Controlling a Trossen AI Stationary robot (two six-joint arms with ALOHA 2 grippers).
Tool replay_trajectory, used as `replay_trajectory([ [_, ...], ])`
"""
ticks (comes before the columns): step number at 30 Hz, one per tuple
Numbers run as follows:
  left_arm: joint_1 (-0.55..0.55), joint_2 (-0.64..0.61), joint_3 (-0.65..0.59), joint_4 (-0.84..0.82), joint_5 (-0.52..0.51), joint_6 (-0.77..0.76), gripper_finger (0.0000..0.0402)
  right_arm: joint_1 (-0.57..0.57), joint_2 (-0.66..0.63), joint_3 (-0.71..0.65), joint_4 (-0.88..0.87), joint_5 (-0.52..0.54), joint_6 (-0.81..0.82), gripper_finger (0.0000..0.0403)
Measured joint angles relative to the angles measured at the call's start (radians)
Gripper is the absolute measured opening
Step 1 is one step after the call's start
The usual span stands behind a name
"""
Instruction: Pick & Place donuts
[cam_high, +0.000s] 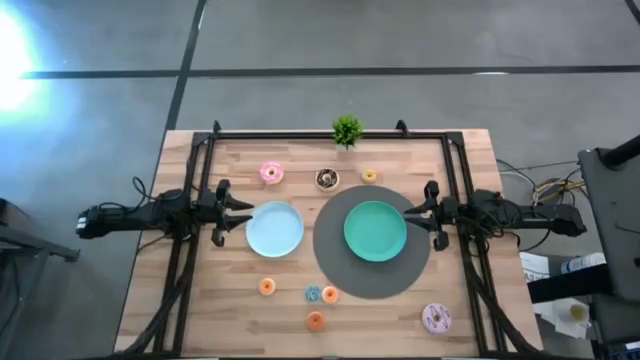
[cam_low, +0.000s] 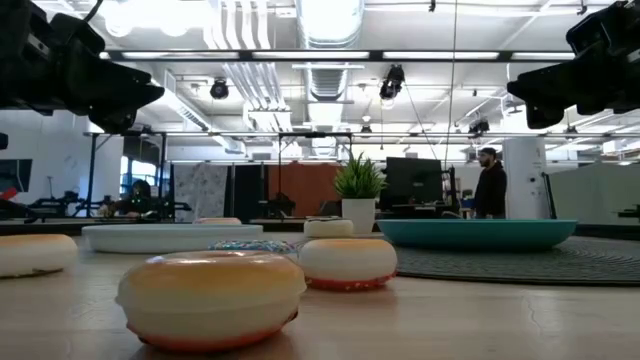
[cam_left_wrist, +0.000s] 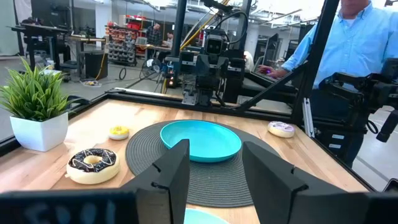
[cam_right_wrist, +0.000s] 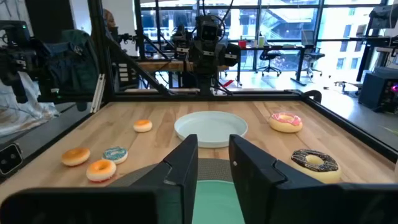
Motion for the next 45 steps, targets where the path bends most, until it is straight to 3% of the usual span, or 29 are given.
replay_trajectory([
  [35, 0.000, 0.000, 0.000, 0.000, 0.000, 0.000, 0.0123, 0.000, 0.000, 0.000, 0.000, 0.000, 0.000, 0.0068],
  [45, 0.000, 0.000, 0.000, 0.000, 0.000, 0.000, 0.0123, 0.000, 0.001, 0.000, 0.023, -0.001, -0.006, 0.0081],
])
